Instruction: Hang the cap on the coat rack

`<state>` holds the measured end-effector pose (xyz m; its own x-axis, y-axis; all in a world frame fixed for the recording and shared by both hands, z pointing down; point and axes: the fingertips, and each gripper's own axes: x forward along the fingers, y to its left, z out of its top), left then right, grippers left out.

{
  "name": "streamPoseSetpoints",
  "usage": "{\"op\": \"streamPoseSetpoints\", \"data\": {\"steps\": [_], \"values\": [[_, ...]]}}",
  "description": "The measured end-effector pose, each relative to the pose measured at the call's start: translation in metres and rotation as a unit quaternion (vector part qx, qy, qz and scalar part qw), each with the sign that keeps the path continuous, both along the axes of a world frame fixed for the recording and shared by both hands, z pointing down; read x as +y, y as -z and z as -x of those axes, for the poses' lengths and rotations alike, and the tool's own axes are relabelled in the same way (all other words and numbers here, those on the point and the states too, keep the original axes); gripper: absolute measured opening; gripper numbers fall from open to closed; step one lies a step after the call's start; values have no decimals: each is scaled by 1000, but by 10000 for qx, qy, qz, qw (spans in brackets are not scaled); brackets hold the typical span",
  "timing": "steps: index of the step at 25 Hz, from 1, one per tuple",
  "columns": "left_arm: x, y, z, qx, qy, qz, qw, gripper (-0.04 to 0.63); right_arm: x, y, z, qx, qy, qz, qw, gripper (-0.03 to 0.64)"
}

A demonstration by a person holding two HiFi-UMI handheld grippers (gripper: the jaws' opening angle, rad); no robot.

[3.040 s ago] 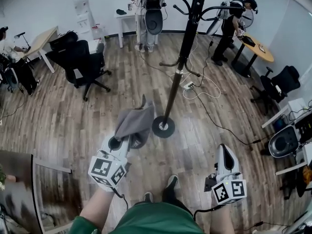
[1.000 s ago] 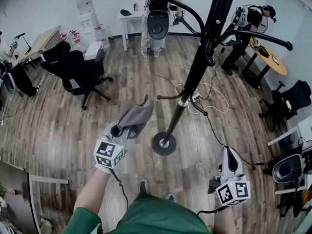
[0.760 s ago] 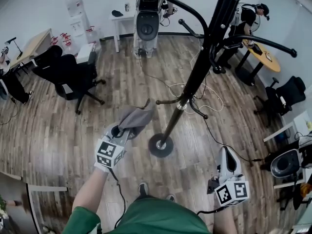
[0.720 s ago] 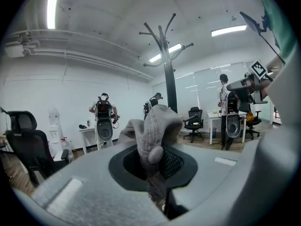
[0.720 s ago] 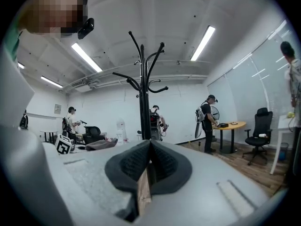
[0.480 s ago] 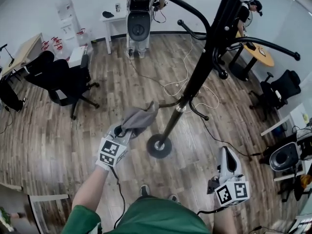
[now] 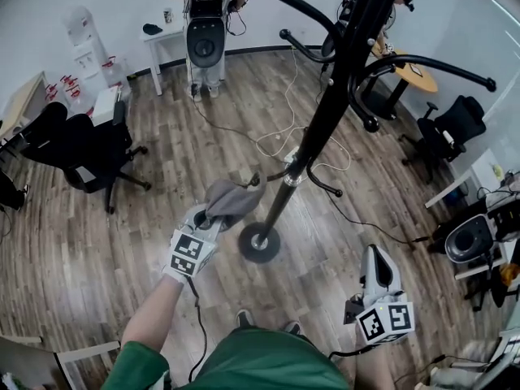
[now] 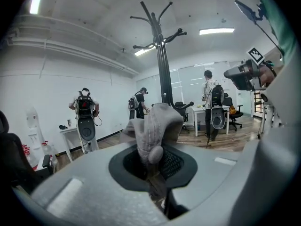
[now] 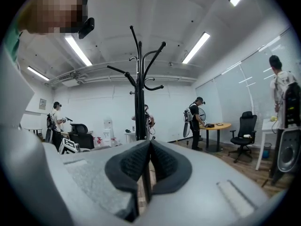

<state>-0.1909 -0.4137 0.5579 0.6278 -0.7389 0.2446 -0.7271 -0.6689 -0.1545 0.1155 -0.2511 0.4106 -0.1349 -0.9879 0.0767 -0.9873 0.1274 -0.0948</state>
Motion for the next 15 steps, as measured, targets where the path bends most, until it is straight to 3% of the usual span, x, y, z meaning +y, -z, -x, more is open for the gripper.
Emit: {"op": "streamPoseSetpoints", "data": {"steps": [15], "values": [[-21,-24,-32,483,-97,202,9986,29,5,-1,5,176,-235,138,9995,3]]}}
